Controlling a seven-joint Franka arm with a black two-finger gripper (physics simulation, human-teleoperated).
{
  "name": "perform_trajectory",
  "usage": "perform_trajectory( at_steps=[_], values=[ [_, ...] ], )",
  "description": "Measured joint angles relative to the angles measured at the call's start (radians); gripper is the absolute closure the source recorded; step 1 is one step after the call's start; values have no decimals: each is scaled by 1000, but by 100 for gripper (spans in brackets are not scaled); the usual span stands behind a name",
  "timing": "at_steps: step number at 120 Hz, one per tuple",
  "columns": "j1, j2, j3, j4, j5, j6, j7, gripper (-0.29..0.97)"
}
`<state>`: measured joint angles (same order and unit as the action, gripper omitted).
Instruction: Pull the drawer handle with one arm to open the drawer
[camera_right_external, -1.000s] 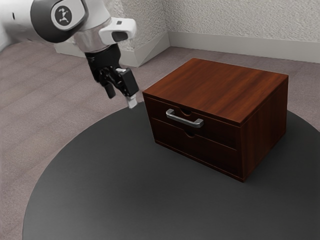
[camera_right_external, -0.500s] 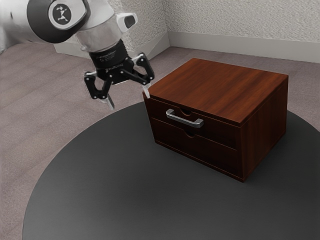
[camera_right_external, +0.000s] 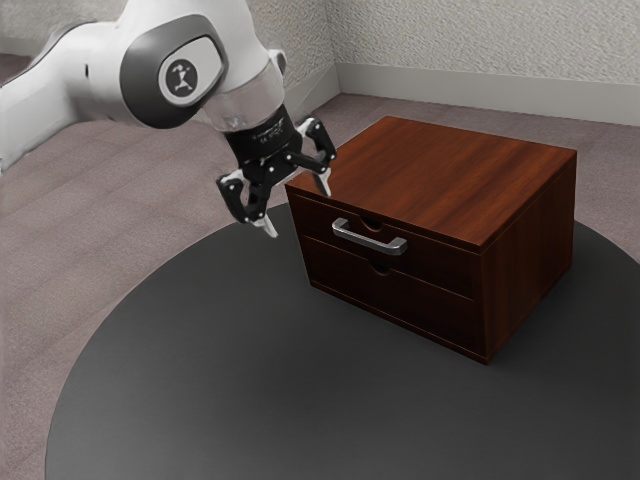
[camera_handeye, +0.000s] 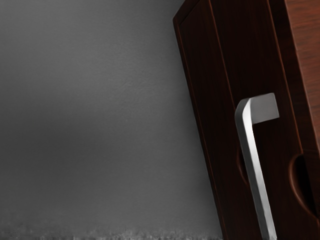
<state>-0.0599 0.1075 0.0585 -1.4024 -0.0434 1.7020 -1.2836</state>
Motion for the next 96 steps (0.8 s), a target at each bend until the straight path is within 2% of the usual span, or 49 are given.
perform_trajectory(
  at_steps=[17,42,96],
  values=[
    [-19,-35,0,-90,13,84,-77,6],
    [-25,-37,-24,-132,43,178,-162,9],
    [-46,-107,-43,-255,52,203,-276,21]
  ],
)
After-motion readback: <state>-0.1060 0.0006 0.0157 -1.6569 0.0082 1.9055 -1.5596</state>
